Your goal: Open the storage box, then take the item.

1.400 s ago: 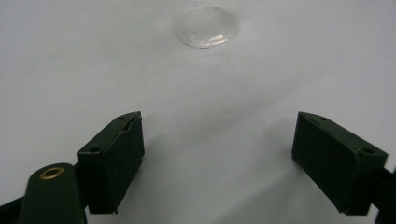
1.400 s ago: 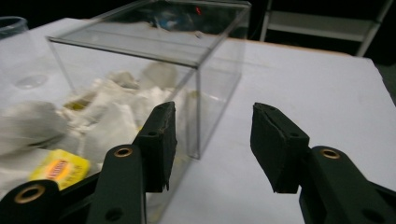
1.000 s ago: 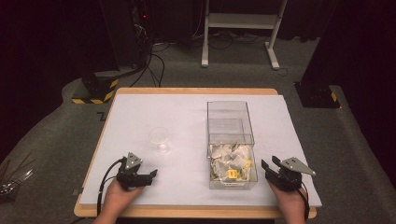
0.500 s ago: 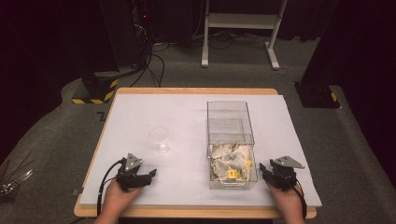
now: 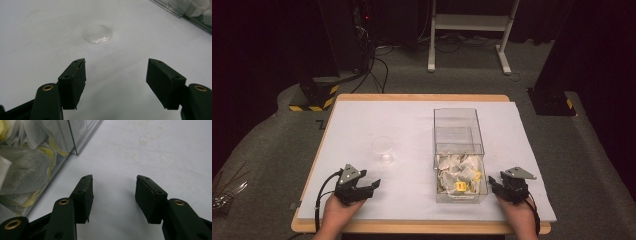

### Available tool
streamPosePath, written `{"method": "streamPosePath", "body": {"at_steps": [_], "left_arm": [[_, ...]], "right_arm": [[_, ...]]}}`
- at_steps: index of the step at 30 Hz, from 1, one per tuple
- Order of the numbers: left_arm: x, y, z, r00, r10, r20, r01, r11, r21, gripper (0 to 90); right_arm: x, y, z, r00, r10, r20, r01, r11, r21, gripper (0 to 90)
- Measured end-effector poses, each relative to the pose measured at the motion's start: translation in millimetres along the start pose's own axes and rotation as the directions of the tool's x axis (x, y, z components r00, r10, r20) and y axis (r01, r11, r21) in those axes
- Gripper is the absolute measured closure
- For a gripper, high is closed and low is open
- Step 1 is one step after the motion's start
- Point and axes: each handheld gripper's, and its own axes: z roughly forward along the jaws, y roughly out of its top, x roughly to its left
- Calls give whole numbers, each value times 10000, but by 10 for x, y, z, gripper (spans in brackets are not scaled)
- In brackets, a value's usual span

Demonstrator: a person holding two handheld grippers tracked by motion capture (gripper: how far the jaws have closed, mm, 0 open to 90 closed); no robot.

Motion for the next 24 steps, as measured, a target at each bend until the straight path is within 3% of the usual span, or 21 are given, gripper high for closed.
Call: {"method": "streamPosePath", "body": {"at_steps": [10, 14, 15, 17, 18, 20, 24], "left_arm": [[-106, 94, -88, 9979, -37, 648, 75, 9983, -575, 334], [-214, 169, -130, 9960, 272, 856, -201, 9964, -821, 336], [-286, 186, -128, 9943, -247, 1036, 361, 9932, -1105, 336], [-320, 230, -144, 9936, -88, 1127, 239, 9909, -1328, 335], [-299, 257, -175, 9934, 460, 1053, -325, 9914, -1264, 335], [-320, 277, -181, 9914, 399, 1243, -224, 9901, -1388, 337], [-382, 331, -205, 9900, 663, 1242, -476, 9880, -1472, 338]], "right_arm": [[1, 0, 4, 10000, -17, 26, 17, 10000, 30, 482], [2, 0, 4, 10000, -20, 39, 20, 10000, 29, 480], [3, 0, 4, 10000, -46, 52, 46, 10000, 23, 479], [7, -1, 4, 10000, -54, 78, 54, 10000, 23, 479], [5, 0, 5, 10000, -52, 78, 52, 10000, 24, 478], [1, 1, 6, 10000, 32, 38, -32, 10000, 40, 477], [1, 1, 6, 10000, 31, 41, -32, 10000, 42, 477]]}}
